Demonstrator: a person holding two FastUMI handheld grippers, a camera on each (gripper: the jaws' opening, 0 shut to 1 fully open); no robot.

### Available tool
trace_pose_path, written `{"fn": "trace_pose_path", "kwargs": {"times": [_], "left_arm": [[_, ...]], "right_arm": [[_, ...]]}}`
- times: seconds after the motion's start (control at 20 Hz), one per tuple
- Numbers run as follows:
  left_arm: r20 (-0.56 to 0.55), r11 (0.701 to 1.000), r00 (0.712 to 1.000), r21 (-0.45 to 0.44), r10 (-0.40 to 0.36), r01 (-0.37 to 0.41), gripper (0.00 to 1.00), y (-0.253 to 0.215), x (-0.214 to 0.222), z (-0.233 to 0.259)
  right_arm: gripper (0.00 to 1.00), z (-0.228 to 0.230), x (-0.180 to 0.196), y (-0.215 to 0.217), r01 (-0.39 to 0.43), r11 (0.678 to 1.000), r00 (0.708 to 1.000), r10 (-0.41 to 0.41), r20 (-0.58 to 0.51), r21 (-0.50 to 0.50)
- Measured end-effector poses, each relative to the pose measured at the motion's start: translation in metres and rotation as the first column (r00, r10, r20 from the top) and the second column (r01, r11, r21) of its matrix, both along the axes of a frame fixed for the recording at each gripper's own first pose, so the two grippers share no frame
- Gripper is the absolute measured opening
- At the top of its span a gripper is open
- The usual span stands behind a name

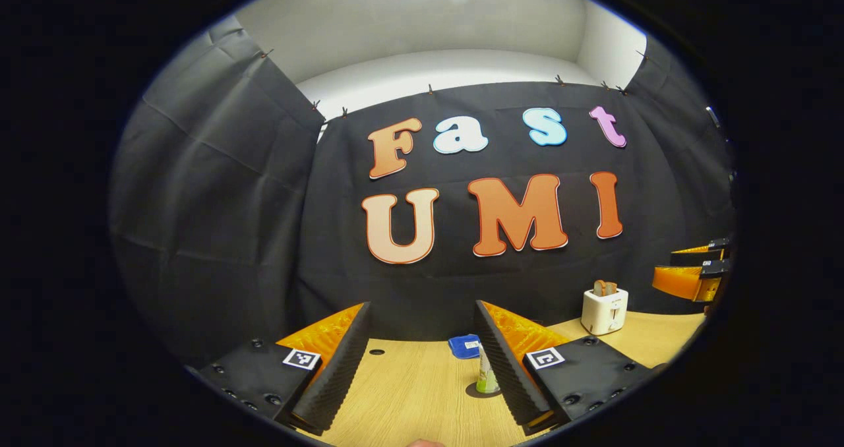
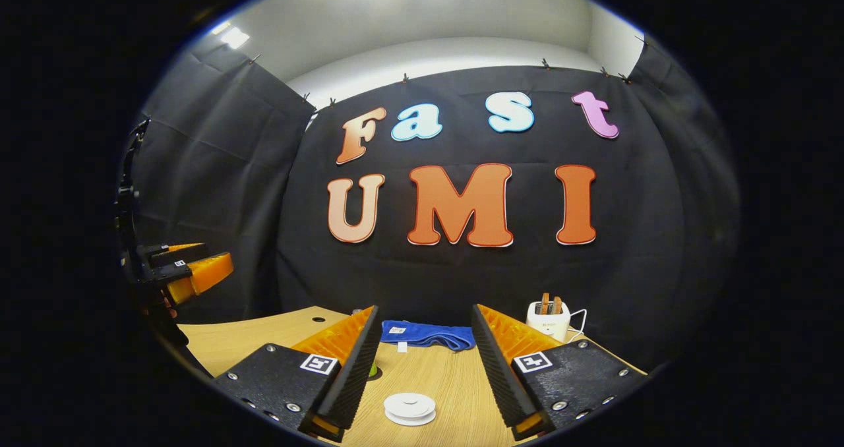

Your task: Open the teacup lid with one hand, grasp the water bottle and pour water into the teacup with the other hand; after pouring, place the water bottle on the coaster and then close the teacup lid.

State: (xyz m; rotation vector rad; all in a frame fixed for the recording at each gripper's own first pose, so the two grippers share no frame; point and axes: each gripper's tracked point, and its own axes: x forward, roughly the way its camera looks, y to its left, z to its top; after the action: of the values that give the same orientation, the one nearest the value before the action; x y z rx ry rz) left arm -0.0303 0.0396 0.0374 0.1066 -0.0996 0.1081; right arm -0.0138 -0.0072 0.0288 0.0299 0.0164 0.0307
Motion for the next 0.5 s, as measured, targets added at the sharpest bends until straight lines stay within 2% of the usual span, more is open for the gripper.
{"fn": "trace_pose_path", "kwargs": {"times": [0.5], "left_arm": [[0.005,0.999,1.0,0.031,-0.011,0.011,0.96,-0.01,0.002,-0.004]], "right_arm": [[0.82,-0.017,0.001,0.009,-0.019,0.999,0.999,0.017,-0.036,-0.034]]}}
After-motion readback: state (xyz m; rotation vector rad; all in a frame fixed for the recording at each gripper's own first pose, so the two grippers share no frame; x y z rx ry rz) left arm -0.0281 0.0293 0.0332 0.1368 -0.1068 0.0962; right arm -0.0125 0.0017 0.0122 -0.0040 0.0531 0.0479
